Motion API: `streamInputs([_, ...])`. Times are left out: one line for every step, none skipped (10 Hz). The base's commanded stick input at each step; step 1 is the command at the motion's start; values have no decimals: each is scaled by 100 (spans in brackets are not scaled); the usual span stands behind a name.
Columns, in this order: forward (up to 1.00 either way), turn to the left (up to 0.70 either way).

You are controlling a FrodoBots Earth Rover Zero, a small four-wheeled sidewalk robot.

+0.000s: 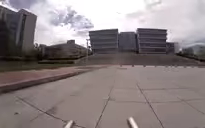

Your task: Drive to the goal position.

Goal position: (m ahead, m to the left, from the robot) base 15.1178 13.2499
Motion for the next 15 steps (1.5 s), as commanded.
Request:
streamInputs([100, -39])
streamInputs([100, -39])
streamInputs([100, 0])
streamInputs([100, 1])
streamInputs([100, 1])
streamInputs([100, 1])
streamInputs([100, 1])
streamInputs([100, 1])
streamInputs([100, 41])
streamInputs([100, 41])
streamInputs([100, 41])
streamInputs([100, 41])
streamInputs([100, 17])
streamInputs([100, 1])
streamInputs([100, 1])
